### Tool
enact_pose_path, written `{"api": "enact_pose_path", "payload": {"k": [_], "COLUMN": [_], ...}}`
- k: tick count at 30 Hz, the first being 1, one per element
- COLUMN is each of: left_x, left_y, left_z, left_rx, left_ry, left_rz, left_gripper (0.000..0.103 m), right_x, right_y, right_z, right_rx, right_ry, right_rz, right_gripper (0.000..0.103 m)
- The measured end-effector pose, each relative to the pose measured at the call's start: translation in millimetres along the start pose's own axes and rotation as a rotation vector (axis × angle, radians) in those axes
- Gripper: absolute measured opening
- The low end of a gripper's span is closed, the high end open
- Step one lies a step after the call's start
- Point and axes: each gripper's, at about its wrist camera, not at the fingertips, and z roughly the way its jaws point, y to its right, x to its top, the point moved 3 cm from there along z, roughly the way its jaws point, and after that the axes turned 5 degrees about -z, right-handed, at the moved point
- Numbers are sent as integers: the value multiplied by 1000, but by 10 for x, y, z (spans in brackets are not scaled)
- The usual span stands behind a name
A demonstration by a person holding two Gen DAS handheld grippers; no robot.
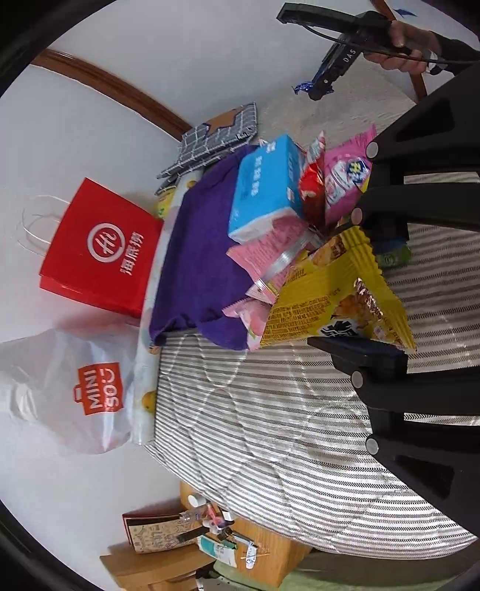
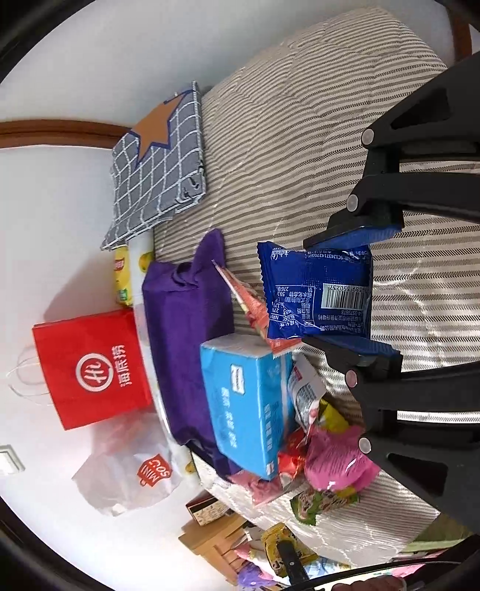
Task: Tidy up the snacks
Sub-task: 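Lift the blue packet with the right tool while the left tool grasps the yellow chip bag, then carry both packets over the purple towel and open both tools to drop them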
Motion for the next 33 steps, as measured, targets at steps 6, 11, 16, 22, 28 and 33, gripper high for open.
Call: {"api": "enact_pose_path", "payload": {"k": [6, 11, 16, 22, 28, 33], "left_x": [73, 107, 183, 368, 676, 941], "left_y": [224, 453, 734, 1026, 1227, 1302], "left_z": [-111, -86, -5, 130, 242, 354], "left_rx": [-25, -55, -92, -112, -107, -99], "left_ry": [17, 10, -2, -10, 9, 14], "left_rz": [42, 76, 120, 163, 205, 223], "left_gripper": [35, 35, 35, 35, 35, 35], "right_x": [90, 169, 300, 564, 953, 1269], "right_y": [-83, -168, -222, -315, -382, -421], "right_z": [-122, -204, -242, -221, -151, -33], "right_rx": [23, 44, 66, 87, 97, 104], "right_ry": [30, 56, 72, 102, 151, 186], "right_rz": [-18, -31, -31, -51, -78, -90], "right_gripper": [42, 42, 42, 42, 42, 42]}}
